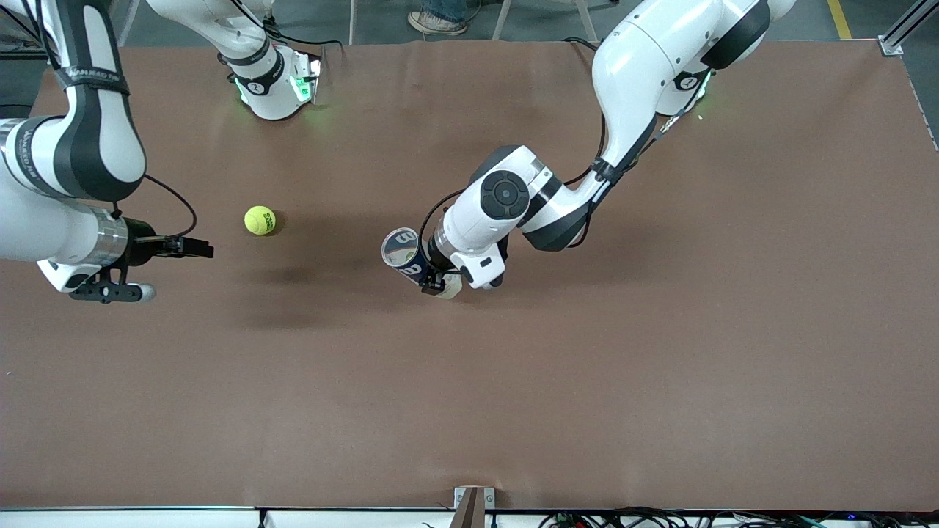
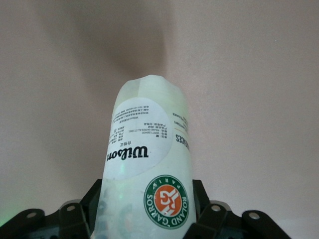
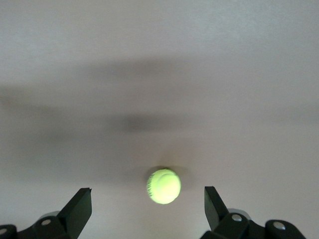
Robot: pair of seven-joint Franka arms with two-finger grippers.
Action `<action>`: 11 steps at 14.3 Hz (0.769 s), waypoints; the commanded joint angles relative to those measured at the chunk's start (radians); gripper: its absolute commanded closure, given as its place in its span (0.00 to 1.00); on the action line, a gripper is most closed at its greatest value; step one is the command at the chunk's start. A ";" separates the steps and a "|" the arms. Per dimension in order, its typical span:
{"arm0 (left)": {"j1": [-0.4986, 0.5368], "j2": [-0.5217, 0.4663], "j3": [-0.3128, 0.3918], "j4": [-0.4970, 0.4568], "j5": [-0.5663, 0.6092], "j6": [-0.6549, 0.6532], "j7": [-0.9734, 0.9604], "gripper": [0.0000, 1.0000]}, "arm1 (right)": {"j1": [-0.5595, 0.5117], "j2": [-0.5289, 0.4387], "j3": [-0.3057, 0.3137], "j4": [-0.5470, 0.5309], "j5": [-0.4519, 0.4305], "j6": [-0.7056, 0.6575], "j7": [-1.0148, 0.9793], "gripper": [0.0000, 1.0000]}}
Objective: Insert tennis ball vertically with right arm
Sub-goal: 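Lower the right gripper and grasp the second tennis ball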
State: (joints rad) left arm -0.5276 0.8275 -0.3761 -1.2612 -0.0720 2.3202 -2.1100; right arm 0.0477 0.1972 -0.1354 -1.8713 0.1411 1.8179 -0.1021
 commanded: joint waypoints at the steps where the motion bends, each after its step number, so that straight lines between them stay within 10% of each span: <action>1: -0.003 0.004 0.000 0.022 -0.025 0.002 0.019 0.26 | -0.035 -0.093 0.020 -0.198 -0.008 0.119 -0.039 0.00; 5: 0.000 -0.002 -0.001 0.022 -0.048 -0.001 0.019 0.26 | 0.000 -0.113 0.030 -0.428 -0.008 0.368 -0.034 0.00; 11: 0.001 -0.002 -0.001 0.022 -0.048 -0.001 0.021 0.26 | 0.021 -0.101 0.030 -0.502 -0.008 0.370 -0.028 0.00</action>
State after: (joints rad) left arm -0.5270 0.8275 -0.3761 -1.2524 -0.0962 2.3202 -2.1100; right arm 0.0576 0.1374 -0.1049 -2.3222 0.1411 2.1847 -0.1357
